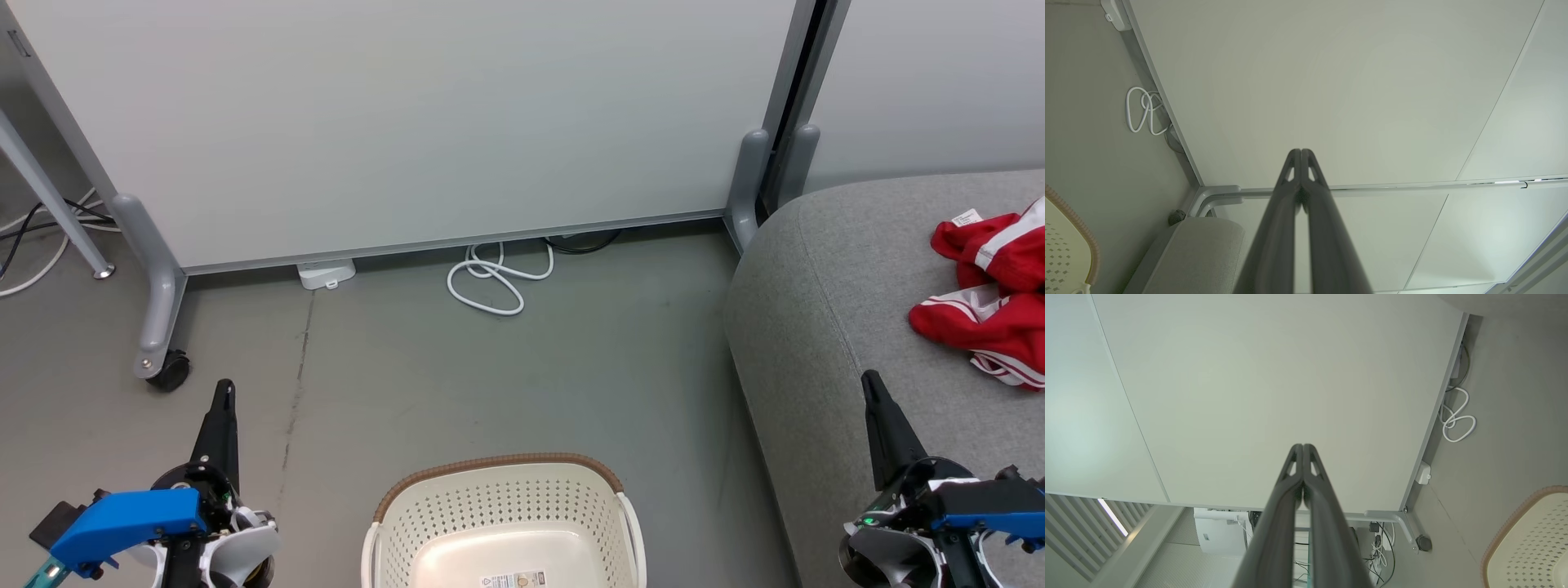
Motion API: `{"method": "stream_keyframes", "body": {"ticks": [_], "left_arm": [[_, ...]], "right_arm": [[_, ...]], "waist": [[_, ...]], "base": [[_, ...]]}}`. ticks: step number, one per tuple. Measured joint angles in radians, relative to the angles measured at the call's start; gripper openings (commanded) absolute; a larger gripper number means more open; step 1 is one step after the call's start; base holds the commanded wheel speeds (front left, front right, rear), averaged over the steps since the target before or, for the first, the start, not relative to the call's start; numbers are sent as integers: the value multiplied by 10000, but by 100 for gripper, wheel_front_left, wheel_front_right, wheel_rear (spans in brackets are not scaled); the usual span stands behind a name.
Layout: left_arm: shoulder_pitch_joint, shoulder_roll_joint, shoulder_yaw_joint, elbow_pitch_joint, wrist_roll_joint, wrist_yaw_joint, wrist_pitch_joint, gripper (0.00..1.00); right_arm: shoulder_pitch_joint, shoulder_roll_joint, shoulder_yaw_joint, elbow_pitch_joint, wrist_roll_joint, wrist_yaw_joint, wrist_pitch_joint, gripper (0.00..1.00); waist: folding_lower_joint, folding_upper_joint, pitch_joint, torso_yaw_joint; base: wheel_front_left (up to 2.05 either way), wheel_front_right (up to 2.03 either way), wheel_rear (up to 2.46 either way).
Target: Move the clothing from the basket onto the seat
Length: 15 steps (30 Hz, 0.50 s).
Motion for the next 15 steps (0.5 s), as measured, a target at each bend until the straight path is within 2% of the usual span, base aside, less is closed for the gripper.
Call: {"method": "stream_keyframes", "body": {"ticks": [15], "left_arm": [[-1,0,2,0,0,0,0,0]], "right_arm": [[-1,0,0,0,0,0,0,0]], "waist": [[0,0,0,0]], "base": [[0,0,0]]}}
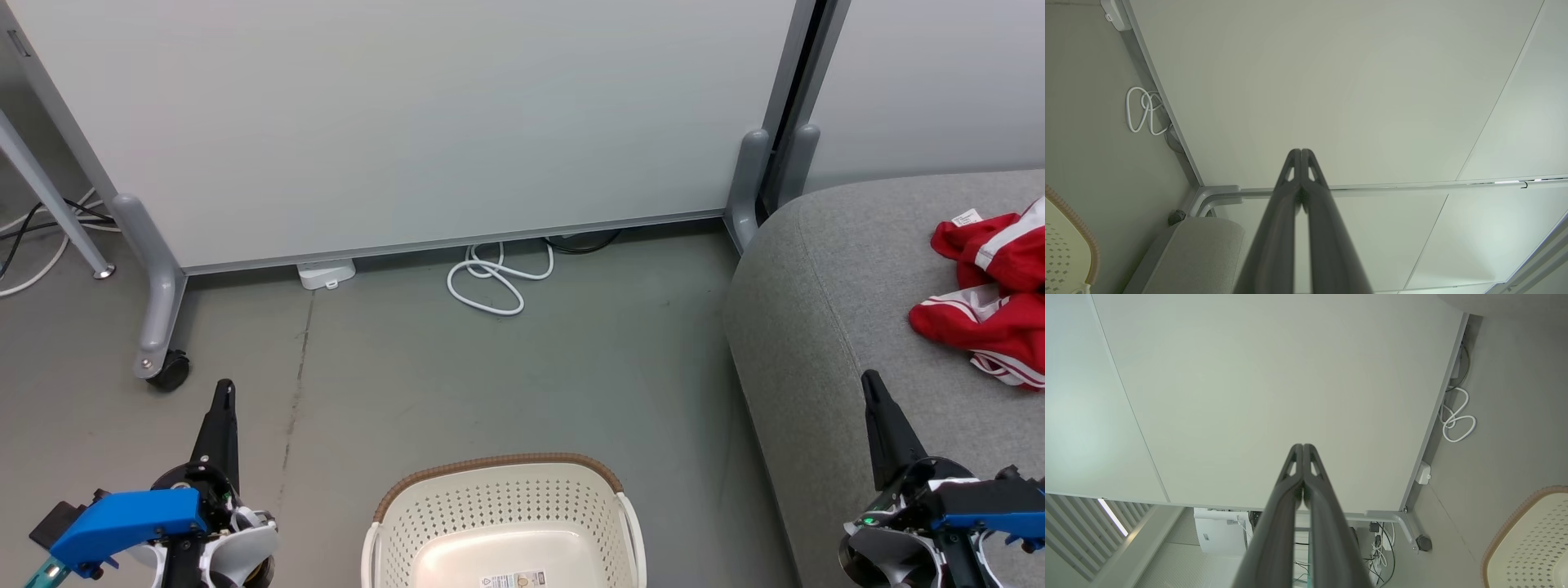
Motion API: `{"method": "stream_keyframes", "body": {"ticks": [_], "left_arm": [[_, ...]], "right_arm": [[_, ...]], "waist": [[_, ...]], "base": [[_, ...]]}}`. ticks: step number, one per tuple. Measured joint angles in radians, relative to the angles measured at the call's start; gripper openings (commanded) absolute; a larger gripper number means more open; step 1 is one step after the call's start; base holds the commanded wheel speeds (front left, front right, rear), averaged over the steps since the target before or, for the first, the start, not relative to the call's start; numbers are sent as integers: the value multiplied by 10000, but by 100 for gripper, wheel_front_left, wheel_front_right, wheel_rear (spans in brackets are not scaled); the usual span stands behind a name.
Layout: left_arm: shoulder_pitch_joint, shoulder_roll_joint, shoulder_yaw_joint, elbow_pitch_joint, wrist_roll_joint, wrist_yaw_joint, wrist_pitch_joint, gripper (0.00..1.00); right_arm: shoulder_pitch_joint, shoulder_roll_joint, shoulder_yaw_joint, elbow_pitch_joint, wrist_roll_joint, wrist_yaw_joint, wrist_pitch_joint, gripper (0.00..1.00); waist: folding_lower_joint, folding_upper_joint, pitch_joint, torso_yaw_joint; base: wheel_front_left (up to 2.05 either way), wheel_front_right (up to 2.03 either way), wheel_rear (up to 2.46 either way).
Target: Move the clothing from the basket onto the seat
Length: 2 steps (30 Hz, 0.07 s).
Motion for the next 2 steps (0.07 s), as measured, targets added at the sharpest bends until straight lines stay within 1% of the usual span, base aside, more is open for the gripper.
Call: {"method": "stream_keyframes", "body": {"ticks": [2], "left_arm": [[0,0,0,0,0,0,0,0]], "right_arm": [[0,0,0,0,0,0,0,0]], "waist": [[0,0,0,0]], "base": [[0,0,0]]}}
